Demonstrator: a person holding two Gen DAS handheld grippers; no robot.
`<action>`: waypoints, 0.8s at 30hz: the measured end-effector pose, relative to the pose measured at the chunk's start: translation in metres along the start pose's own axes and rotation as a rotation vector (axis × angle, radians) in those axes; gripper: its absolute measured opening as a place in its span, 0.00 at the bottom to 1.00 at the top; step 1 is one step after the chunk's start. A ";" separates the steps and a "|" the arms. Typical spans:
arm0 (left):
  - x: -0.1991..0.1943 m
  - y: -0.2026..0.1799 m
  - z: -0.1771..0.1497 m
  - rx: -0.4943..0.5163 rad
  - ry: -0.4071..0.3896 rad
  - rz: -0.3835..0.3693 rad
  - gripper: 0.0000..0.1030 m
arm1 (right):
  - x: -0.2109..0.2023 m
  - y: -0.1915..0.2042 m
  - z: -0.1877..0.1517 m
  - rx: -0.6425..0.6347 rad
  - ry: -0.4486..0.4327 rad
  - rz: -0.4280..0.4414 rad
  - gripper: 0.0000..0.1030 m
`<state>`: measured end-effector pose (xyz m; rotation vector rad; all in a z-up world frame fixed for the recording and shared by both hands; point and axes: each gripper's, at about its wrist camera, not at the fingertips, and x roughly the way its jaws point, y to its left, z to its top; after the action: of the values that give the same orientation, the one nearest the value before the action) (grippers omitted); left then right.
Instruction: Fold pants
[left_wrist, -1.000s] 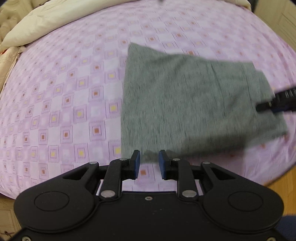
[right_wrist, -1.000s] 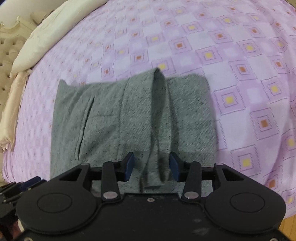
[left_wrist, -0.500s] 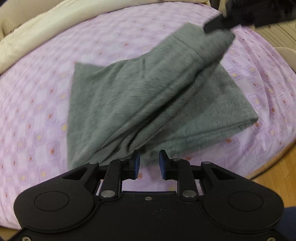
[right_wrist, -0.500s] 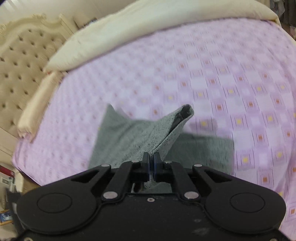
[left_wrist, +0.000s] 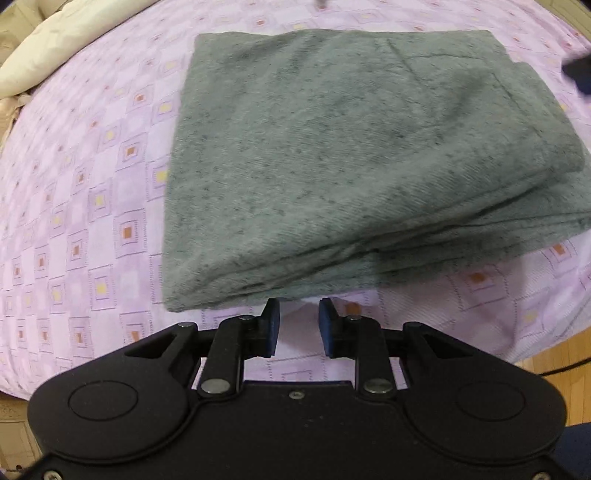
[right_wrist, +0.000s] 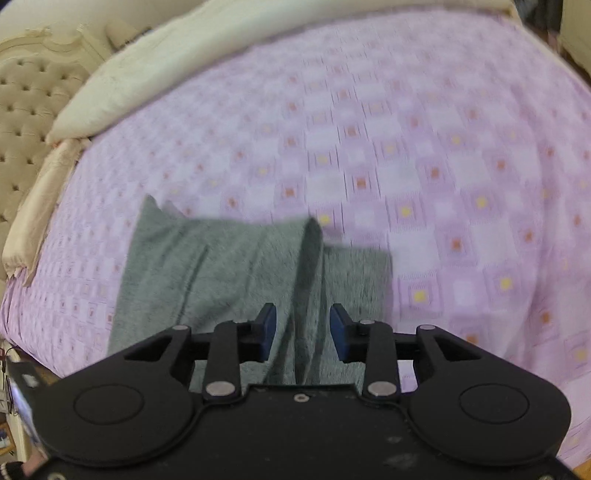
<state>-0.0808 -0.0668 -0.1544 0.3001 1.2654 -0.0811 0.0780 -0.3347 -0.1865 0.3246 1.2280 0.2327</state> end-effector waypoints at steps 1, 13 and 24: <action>0.000 0.000 0.002 -0.006 -0.004 0.019 0.34 | 0.010 0.000 -0.003 0.001 0.036 0.009 0.36; 0.011 0.025 0.019 -0.093 0.047 0.026 0.36 | 0.039 0.031 -0.010 -0.077 0.079 -0.014 0.05; -0.026 0.023 -0.004 0.025 0.046 -0.162 0.35 | -0.012 -0.002 -0.030 -0.104 0.023 -0.125 0.04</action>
<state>-0.0871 -0.0462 -0.1265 0.2215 1.3342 -0.2297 0.0456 -0.3374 -0.1859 0.1547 1.2492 0.1926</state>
